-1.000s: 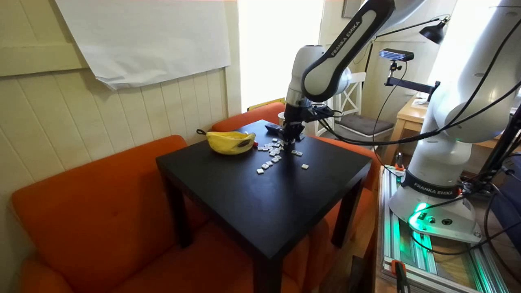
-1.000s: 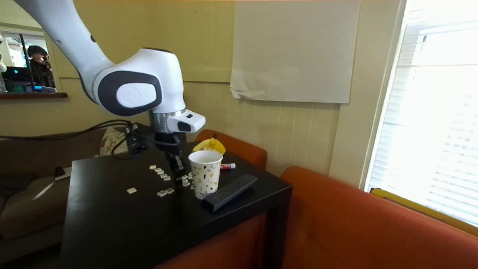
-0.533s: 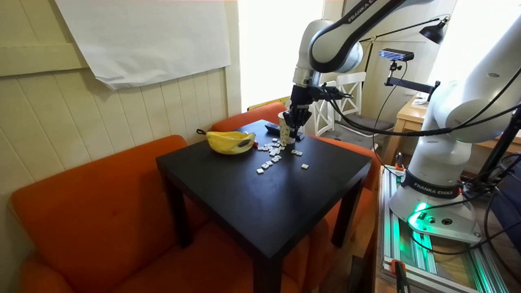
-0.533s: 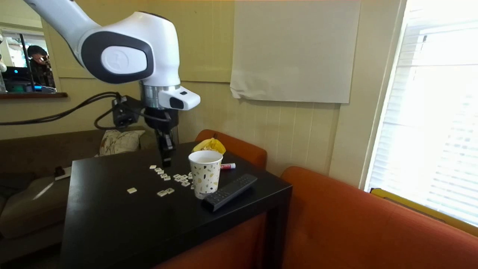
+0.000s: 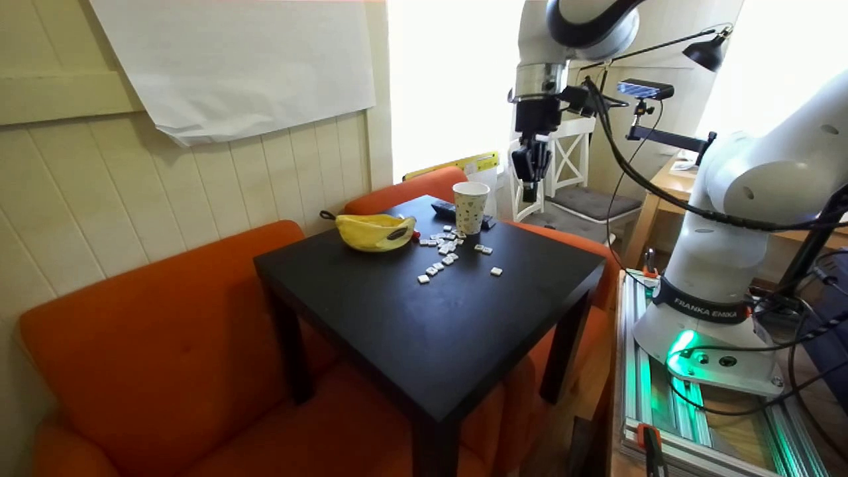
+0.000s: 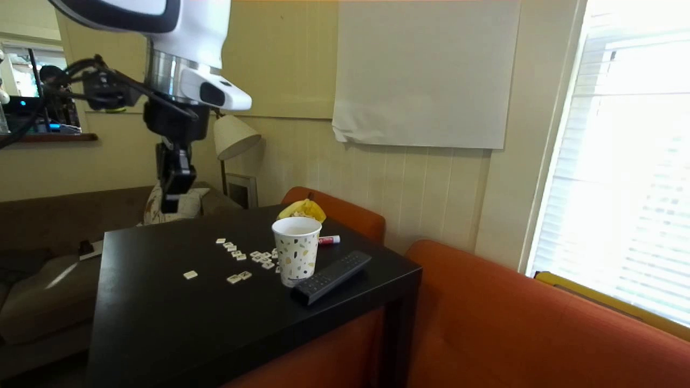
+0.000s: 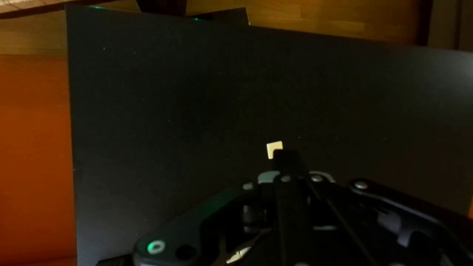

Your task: Push some of the letter blocks forward

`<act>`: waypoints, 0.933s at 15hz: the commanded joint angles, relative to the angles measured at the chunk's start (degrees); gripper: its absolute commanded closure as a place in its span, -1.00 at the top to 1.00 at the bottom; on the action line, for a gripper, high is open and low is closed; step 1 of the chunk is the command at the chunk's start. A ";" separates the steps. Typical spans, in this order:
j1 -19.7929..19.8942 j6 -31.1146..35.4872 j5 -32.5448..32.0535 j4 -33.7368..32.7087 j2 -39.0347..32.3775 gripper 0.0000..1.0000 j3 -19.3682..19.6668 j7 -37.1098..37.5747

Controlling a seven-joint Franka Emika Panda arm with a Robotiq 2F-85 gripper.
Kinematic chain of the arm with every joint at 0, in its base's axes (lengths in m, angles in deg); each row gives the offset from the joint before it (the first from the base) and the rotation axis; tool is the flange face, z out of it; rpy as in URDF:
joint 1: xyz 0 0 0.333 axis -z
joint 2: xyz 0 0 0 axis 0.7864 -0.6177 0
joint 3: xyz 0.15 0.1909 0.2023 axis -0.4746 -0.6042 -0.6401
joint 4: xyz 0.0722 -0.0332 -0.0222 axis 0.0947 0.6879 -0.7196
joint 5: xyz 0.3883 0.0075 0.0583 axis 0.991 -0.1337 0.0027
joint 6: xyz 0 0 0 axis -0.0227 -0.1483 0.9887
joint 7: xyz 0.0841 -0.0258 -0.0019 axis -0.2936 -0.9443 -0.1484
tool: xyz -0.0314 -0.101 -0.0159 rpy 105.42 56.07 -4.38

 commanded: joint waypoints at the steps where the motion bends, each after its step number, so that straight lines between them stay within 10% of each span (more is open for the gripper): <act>1: 1.37 -9.40 -1.53 -0.81 10.36 -0.48 2.14 -3.90; 7: 2.48 -18.57 -2.05 -6.00 20.59 0.20 6.34 -11.11; 14: 4.02 -7.44 -7.19 -4.70 28.57 1.00 6.01 -13.97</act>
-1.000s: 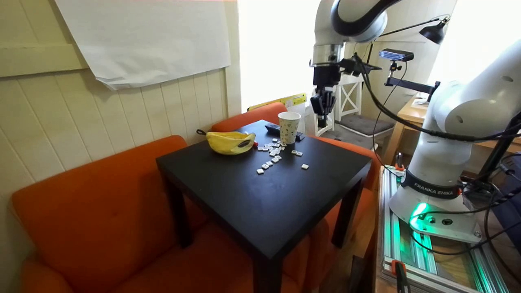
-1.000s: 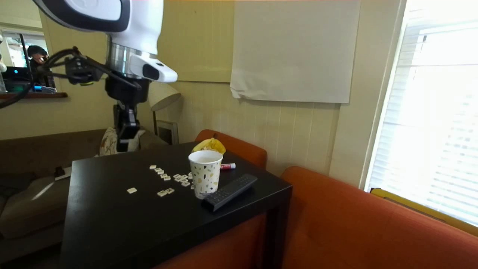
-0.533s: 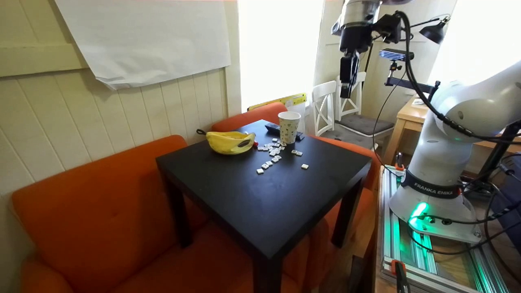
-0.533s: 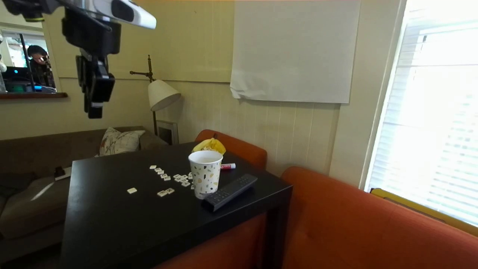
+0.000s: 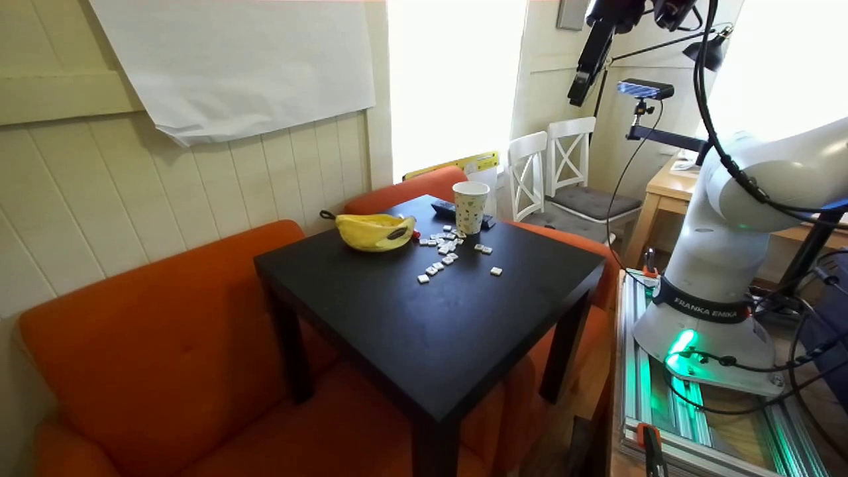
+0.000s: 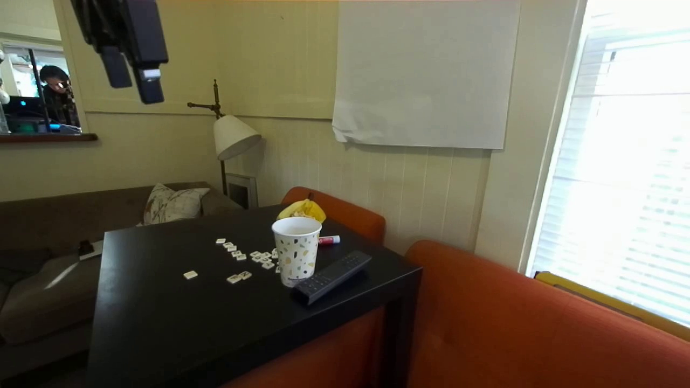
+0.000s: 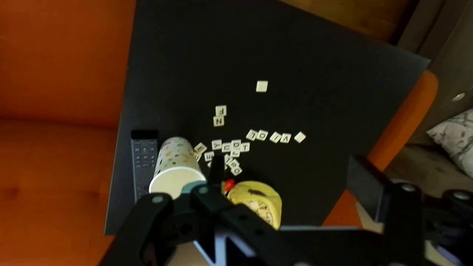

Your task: Push some of the letter blocks forward

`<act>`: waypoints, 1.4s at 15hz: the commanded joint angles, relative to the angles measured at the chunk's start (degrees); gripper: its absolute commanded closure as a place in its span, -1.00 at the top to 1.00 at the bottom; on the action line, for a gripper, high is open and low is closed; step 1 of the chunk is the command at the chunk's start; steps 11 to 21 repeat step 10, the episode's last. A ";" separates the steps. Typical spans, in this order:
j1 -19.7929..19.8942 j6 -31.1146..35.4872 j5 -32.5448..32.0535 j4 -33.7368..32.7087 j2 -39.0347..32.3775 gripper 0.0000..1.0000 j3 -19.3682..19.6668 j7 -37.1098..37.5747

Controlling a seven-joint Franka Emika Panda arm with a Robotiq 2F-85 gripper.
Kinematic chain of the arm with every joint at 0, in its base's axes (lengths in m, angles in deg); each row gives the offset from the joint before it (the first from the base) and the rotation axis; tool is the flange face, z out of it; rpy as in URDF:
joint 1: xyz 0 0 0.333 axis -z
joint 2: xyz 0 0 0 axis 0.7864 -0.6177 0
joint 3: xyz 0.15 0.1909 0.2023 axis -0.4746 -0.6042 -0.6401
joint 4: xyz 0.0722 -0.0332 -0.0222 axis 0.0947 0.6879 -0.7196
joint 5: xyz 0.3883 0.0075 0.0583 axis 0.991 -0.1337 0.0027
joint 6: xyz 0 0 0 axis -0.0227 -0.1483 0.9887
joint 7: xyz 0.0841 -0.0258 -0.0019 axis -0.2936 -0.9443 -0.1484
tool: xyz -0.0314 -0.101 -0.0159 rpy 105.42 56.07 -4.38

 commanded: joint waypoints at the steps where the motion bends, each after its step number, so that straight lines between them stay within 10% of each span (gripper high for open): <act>1: 1.81 9.07 -2.33 3.55 5.05 1.00 -1.48 1.28; 21: 0.67 7.94 -1.91 1.84 2.65 1.00 -0.75 0.98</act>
